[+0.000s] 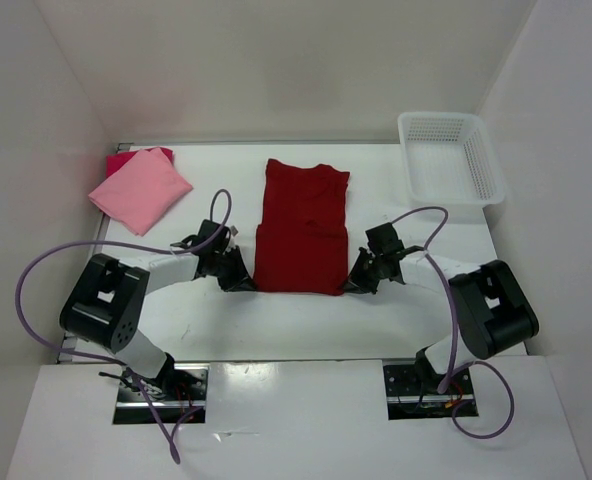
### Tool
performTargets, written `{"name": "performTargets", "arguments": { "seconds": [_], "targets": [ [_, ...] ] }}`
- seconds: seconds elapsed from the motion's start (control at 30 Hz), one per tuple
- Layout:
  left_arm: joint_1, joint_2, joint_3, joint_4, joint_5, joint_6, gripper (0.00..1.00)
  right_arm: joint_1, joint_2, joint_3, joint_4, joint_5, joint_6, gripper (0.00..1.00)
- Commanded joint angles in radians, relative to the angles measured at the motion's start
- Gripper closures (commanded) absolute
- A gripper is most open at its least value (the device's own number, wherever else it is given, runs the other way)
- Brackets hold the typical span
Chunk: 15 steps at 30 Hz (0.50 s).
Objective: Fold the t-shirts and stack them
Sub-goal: Grab one side of the 2/3 rectangular tshirt with both arms
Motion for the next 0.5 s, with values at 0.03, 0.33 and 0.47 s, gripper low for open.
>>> {"name": "performTargets", "arguments": {
  "seconds": [0.03, 0.33, 0.47],
  "targets": [
    [0.003, -0.002, 0.044, -0.017, -0.023, 0.034, 0.96, 0.002, -0.048, -0.004, -0.029, 0.032, -0.006, 0.96],
    [0.003, -0.264, -0.020, -0.310, 0.046, 0.052, 1.00, 0.152, -0.310, -0.082, -0.235, -0.028, 0.105, 1.00],
    [0.016, -0.370, 0.065, -0.465, 0.058, 0.061, 1.00, 0.090, -0.388, 0.043, -0.365, -0.045, 0.044, 1.00]
  ]
}}
